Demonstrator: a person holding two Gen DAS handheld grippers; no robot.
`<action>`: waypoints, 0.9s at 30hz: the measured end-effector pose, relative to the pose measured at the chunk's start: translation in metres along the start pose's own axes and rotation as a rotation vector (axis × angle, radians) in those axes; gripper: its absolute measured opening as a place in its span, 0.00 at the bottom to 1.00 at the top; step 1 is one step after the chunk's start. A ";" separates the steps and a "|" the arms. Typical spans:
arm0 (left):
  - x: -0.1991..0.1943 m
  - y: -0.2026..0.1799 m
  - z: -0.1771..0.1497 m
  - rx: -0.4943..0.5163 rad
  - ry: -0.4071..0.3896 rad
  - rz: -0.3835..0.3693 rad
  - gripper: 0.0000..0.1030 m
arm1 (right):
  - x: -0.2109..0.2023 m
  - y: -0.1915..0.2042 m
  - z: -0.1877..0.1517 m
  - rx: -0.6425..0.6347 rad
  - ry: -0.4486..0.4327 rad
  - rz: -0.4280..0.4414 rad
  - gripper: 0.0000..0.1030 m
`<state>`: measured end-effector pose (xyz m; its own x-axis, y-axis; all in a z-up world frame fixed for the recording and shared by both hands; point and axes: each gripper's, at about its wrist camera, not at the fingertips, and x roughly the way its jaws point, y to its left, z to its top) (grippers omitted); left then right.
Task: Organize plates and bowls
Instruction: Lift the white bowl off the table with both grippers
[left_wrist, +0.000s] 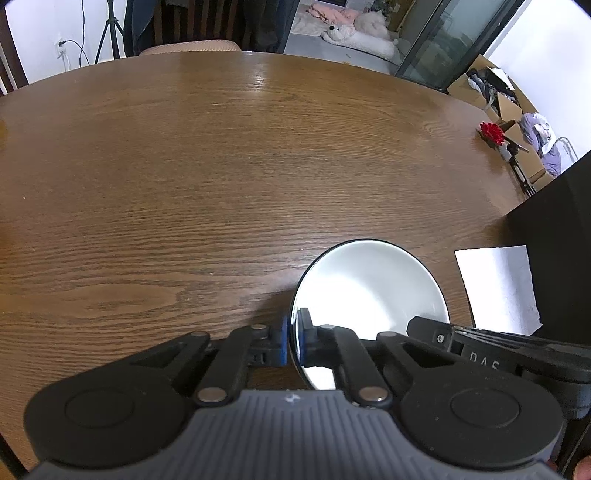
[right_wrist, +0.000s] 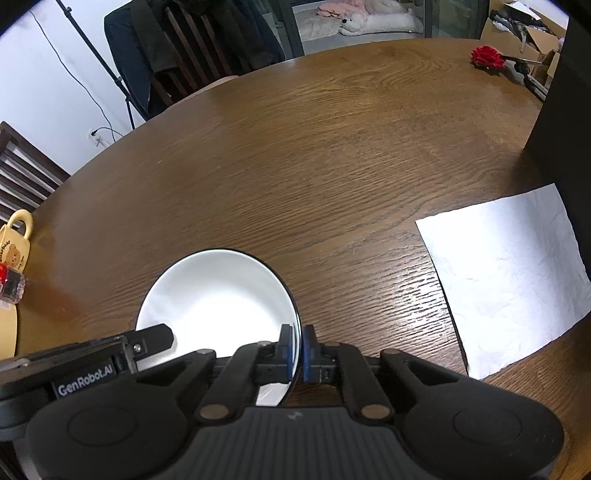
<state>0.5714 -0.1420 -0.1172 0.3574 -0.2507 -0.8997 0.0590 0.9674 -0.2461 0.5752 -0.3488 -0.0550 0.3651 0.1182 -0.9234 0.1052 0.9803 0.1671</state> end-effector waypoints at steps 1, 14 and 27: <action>0.000 -0.001 0.000 0.002 -0.001 0.002 0.06 | -0.001 0.001 -0.001 -0.003 0.000 -0.002 0.05; 0.000 -0.003 -0.001 0.014 -0.009 0.013 0.06 | -0.002 0.007 -0.003 -0.011 -0.006 -0.016 0.06; -0.011 -0.001 -0.003 0.014 -0.022 0.010 0.06 | -0.009 0.008 -0.006 -0.017 -0.021 -0.015 0.06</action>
<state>0.5648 -0.1408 -0.1081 0.3786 -0.2403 -0.8938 0.0686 0.9703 -0.2319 0.5677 -0.3414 -0.0478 0.3830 0.1003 -0.9183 0.0954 0.9845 0.1473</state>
